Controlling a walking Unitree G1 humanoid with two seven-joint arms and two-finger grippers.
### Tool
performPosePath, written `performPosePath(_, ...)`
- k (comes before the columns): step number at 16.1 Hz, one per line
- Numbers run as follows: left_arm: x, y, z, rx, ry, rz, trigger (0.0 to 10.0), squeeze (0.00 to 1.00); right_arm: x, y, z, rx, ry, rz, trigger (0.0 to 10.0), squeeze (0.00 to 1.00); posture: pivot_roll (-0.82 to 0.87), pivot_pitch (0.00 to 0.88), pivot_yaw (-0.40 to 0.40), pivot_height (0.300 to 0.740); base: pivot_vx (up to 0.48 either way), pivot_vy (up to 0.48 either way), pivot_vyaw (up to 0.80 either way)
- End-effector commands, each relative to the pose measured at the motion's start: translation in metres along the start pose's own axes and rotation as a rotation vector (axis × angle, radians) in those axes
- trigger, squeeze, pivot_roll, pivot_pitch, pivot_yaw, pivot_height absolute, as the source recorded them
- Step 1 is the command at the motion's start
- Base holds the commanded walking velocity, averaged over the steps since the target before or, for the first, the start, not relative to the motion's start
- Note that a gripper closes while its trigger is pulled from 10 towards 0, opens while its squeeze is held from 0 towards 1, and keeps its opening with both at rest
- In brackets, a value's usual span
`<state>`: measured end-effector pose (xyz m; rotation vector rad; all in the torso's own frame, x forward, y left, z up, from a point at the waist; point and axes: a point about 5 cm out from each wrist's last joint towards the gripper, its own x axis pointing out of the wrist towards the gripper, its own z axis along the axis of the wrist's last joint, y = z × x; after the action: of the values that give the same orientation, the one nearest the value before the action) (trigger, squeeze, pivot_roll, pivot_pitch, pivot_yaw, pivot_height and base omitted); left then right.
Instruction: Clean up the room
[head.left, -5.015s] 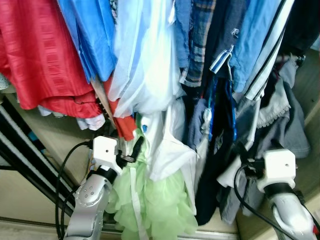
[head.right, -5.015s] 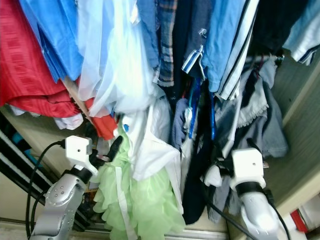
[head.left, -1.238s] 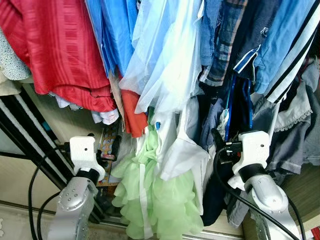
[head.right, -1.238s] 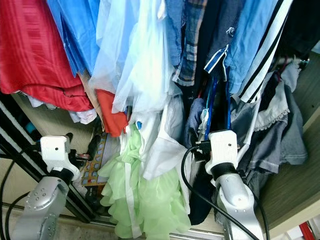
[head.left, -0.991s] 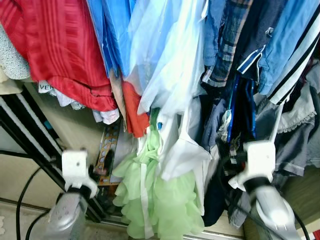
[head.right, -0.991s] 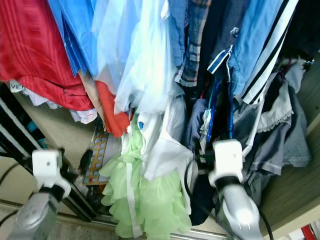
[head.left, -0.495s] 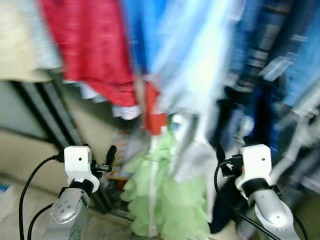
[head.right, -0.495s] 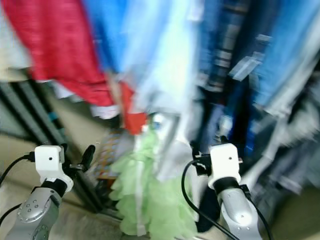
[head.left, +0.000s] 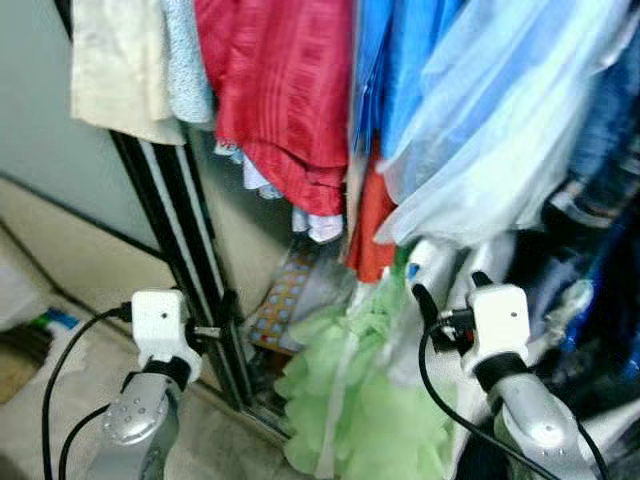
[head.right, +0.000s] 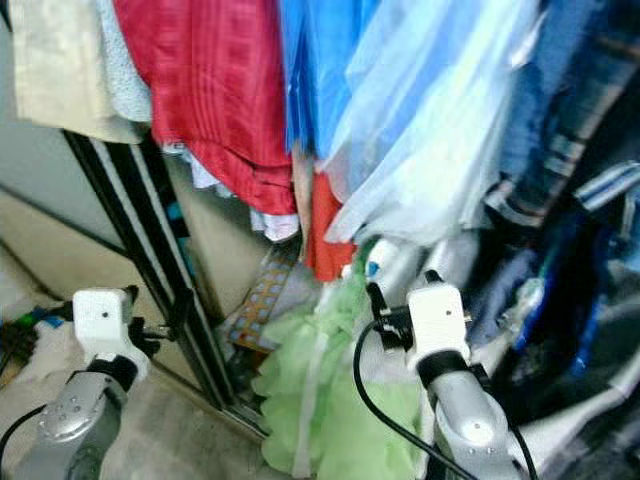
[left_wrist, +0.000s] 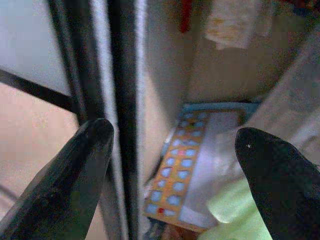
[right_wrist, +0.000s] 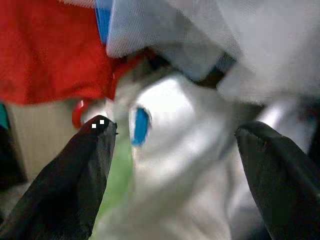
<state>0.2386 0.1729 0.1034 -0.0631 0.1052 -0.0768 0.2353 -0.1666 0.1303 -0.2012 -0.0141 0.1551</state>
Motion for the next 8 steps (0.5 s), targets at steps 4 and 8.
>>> performPosePath(4,0.0009,0.0002,0.0029,0.020,-0.008,0.008,10.0,0.00,0.0002,0.0010,0.0008,0.010,0.005,0.016,10.0,0.00,-0.13,0.000,0.003,0.740,0.000,0.000,0.80)
performPosePath(8,-0.0022,0.0024,0.0031,0.027,-0.007,0.024,10.0,0.00,-0.0001,0.0006,0.0020,0.014,0.001,0.018,10.0,0.00,-0.13,0.000,0.006,0.740,0.000,0.000,0.80)
